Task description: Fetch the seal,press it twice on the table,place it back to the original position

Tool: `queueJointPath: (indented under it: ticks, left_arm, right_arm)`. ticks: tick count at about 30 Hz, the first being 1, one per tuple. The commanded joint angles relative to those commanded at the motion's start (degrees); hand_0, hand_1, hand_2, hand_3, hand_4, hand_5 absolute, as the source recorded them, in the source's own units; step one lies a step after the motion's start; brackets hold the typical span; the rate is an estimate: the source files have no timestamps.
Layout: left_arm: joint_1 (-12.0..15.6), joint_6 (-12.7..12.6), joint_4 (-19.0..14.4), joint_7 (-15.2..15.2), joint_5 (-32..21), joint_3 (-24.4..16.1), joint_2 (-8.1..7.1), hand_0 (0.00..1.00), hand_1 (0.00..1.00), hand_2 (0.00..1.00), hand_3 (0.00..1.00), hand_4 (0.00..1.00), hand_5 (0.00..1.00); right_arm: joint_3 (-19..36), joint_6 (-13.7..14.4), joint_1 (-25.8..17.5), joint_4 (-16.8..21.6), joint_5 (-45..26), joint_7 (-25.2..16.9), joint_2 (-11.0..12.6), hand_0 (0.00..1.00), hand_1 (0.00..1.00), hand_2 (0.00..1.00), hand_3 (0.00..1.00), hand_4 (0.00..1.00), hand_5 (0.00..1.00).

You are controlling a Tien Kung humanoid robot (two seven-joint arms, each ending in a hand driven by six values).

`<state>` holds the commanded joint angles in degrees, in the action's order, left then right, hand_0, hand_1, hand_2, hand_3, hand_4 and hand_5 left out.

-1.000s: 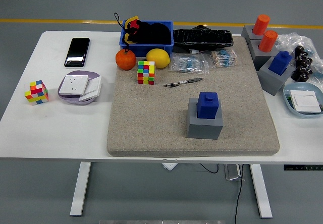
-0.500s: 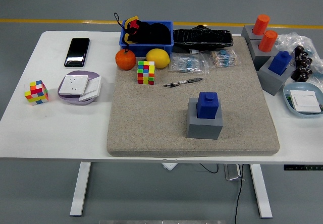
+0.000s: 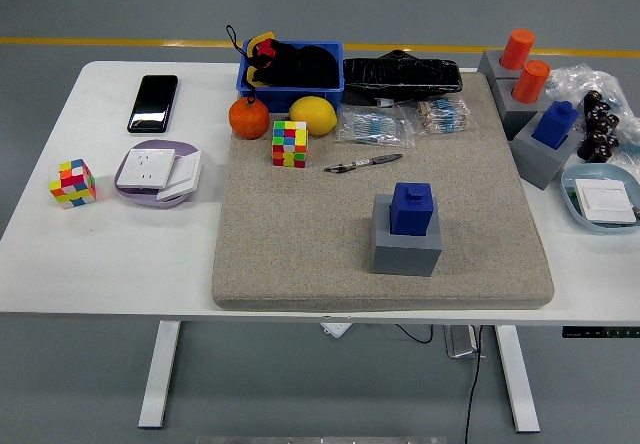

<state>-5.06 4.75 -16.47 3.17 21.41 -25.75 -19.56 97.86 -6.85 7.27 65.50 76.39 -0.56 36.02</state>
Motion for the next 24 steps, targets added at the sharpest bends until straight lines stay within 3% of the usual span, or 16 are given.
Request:
queueJointPath:
  ticks: [24]
  left_arm:
    - [0.1,0.1,0.0,0.1,0.0,0.3,0.10,0.789,0.748,0.744,0.776,0.799,0.483]
  right_arm:
    - [0.6,0.0,-0.6,0.0,0.1,0.1,-0.2,0.891,0.844,0.821,0.800,0.998,0.646]
